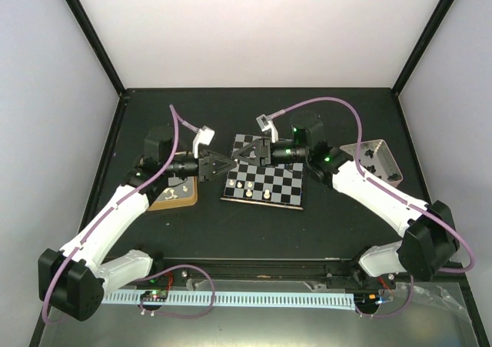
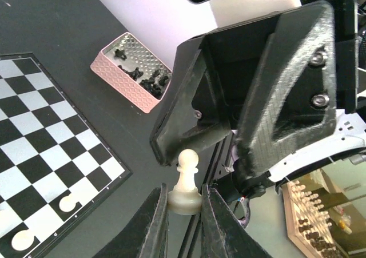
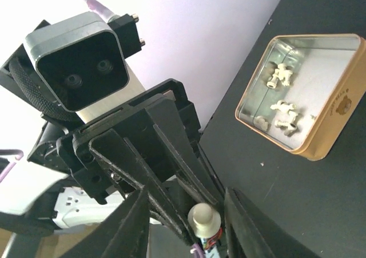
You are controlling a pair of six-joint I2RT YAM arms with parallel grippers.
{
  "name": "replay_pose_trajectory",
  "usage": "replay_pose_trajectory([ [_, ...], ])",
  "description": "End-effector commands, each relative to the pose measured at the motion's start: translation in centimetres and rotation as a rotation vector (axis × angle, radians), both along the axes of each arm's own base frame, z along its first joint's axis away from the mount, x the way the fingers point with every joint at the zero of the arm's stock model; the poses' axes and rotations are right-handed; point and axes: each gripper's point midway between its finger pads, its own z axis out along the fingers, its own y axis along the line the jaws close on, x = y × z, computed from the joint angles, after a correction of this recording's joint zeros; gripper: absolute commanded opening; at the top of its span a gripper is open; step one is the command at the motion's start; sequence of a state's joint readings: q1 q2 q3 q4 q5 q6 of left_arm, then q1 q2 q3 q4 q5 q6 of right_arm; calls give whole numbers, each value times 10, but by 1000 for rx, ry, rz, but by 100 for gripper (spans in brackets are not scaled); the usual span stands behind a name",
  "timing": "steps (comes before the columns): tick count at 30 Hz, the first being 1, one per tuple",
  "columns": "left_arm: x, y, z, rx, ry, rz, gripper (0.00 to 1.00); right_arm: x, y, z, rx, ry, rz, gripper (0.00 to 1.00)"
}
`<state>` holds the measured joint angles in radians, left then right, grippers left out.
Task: Set up the chess pieces on the board
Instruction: Place the chess piece on the chessboard.
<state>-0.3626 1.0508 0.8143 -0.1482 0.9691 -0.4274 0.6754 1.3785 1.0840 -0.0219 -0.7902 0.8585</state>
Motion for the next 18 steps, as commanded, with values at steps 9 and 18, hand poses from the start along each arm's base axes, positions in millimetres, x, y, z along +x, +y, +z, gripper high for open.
replay_pose_trajectory([
  [9,-9,-4,15,-36,-57,-42,11,-7,4,-4,27,33,50,12],
  [18,28,22,-13,165,-49,234,65,33,-21,-44,-218,-109,-200,3],
])
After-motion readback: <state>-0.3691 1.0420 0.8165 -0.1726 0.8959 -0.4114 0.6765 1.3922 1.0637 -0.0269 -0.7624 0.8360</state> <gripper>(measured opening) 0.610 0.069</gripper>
